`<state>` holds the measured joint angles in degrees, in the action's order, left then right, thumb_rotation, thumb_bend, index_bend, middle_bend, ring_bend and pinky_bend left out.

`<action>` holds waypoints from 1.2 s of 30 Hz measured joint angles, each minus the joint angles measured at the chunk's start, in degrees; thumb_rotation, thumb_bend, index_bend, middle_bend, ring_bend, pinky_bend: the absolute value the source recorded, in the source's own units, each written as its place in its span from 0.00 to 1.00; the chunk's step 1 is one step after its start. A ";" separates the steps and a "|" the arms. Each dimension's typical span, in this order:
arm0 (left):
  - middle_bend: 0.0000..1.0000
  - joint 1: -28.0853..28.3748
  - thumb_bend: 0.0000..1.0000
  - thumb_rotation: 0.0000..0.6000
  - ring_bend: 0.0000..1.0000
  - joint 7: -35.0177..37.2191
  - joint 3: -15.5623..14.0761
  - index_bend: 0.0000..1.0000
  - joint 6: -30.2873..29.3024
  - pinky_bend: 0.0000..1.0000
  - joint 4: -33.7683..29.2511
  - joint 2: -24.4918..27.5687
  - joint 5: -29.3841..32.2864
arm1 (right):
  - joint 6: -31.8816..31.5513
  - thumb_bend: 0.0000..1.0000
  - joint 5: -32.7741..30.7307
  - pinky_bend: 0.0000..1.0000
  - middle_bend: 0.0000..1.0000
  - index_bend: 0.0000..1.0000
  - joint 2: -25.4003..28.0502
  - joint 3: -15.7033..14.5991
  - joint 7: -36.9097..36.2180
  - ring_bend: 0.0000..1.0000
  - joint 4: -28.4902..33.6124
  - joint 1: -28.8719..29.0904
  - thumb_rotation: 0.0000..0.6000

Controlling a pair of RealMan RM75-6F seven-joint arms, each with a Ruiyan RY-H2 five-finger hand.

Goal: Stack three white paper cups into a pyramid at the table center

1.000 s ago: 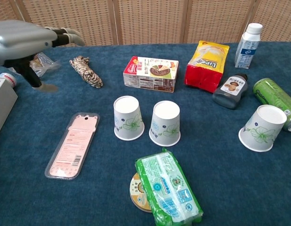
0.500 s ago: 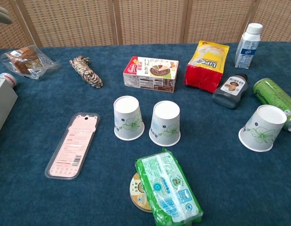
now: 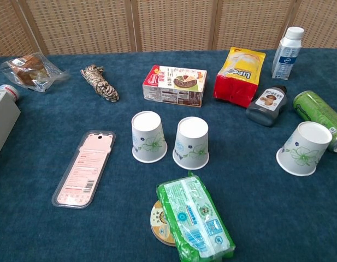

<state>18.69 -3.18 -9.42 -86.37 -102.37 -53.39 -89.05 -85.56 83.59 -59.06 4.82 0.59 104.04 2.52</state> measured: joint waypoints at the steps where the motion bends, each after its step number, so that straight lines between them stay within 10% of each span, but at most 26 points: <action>1: 0.00 -0.94 0.28 1.00 0.00 0.58 -0.20 0.10 -1.05 0.00 0.47 0.00 -0.68 | 0.06 0.08 0.03 0.00 0.00 0.00 -0.08 -0.07 0.19 0.00 0.01 0.02 1.00; 36: 0.00 -13.31 0.28 1.00 0.00 11.07 1.76 0.00 -7.33 0.00 -6.84 10.72 -5.92 | 8.17 0.07 1.15 0.00 0.00 0.00 0.25 -1.88 13.77 0.00 6.83 4.46 1.00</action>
<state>5.38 7.88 -7.65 -93.70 -109.21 -42.68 -94.97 -77.39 84.74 -58.81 2.94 14.36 110.87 6.97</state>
